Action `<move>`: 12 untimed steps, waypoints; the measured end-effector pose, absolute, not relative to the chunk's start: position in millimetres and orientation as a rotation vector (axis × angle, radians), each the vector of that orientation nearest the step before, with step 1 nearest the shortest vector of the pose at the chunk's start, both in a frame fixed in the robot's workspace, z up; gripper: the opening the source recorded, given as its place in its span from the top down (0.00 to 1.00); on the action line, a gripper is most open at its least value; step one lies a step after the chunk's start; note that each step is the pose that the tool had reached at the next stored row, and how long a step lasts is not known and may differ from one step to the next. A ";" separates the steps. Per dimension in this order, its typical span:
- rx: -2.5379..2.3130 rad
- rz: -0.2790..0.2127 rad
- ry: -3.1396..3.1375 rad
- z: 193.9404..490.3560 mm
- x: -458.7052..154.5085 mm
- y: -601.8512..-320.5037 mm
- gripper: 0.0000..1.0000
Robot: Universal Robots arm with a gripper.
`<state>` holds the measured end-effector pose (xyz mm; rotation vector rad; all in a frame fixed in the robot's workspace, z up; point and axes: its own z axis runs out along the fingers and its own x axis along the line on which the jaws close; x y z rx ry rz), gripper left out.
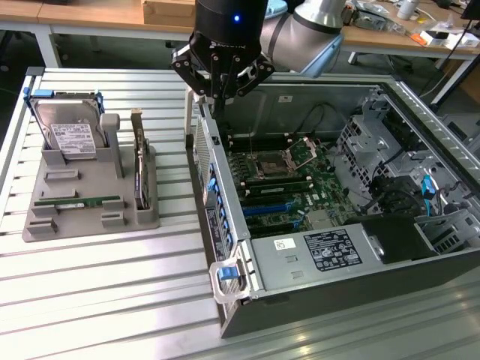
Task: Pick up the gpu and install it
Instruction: 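Reach for the gpu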
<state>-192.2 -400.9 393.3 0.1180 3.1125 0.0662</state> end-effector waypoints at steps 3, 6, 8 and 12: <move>0.118 0.066 3.112 393.3 -194.6 -401.1 0.89; 0.118 0.066 3.112 393.3 -197.8 -401.2 0.89; 0.118 0.066 3.112 393.3 -198.7 -401.2 0.89; 0.118 0.066 3.112 393.3 -201.3 -401.3 0.89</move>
